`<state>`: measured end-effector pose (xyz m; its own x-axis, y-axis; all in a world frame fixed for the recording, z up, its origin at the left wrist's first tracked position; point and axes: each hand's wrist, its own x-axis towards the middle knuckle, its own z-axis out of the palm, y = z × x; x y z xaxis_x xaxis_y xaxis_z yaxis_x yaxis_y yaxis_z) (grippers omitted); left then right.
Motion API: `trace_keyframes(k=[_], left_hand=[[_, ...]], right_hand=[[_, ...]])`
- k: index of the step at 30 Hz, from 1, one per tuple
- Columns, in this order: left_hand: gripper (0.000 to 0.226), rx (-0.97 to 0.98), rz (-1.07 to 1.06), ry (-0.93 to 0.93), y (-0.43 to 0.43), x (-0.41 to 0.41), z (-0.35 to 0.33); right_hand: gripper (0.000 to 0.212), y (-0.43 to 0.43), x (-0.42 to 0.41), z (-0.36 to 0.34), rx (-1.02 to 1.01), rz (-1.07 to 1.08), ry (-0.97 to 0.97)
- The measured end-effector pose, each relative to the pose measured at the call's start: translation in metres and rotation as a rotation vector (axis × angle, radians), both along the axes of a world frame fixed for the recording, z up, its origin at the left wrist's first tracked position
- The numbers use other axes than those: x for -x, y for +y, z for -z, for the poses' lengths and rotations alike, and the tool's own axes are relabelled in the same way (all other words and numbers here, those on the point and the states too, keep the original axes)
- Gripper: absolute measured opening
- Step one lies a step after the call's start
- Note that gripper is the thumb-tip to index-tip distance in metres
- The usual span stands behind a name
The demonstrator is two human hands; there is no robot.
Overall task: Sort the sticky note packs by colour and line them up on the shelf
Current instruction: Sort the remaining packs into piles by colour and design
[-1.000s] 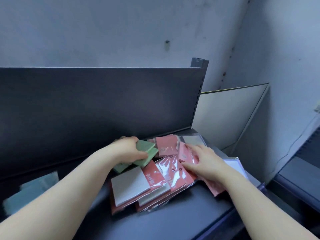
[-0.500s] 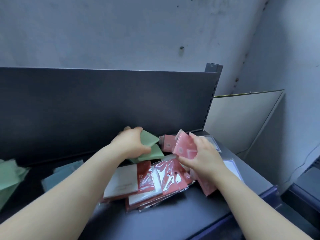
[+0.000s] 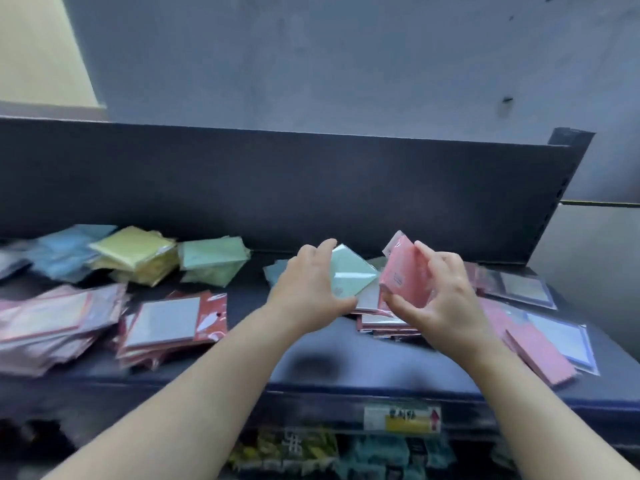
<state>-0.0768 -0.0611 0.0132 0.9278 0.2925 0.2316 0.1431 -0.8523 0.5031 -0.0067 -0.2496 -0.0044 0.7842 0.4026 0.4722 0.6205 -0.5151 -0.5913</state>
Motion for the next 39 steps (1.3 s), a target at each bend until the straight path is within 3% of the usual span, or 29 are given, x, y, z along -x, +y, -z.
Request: trace_keyframes(k=[11,16,19,26,34,39], left_hand=[[0.09,0.065,-0.296,-0.052,0.06,0.17,0.024],[0.094,0.065,-0.406,-0.057,0.102,0.211,0.024],[0.096,0.074,-0.437,-0.072,0.133,0.226,0.026],[0.093,0.108,-0.451,-0.108,0.24,0.262,0.034],[0.091,0.122,-0.643,-0.098,0.385,0.335,0.048],[0.094,0.138,-0.675,-0.06,0.441,0.357,0.056]], right_hand=[[0.09,0.091,0.101,0.003,0.04,-0.274,0.075],[0.099,0.133,0.129,-0.008,0.068,-0.326,0.068],[0.09,0.165,0.141,-0.008,0.104,-0.341,0.054],[0.087,0.273,0.174,-0.008,0.164,-0.344,0.036],[0.084,0.419,0.226,0.0,0.287,-0.424,0.014],[0.092,0.482,0.252,0.006,0.41,-0.449,0.026]])
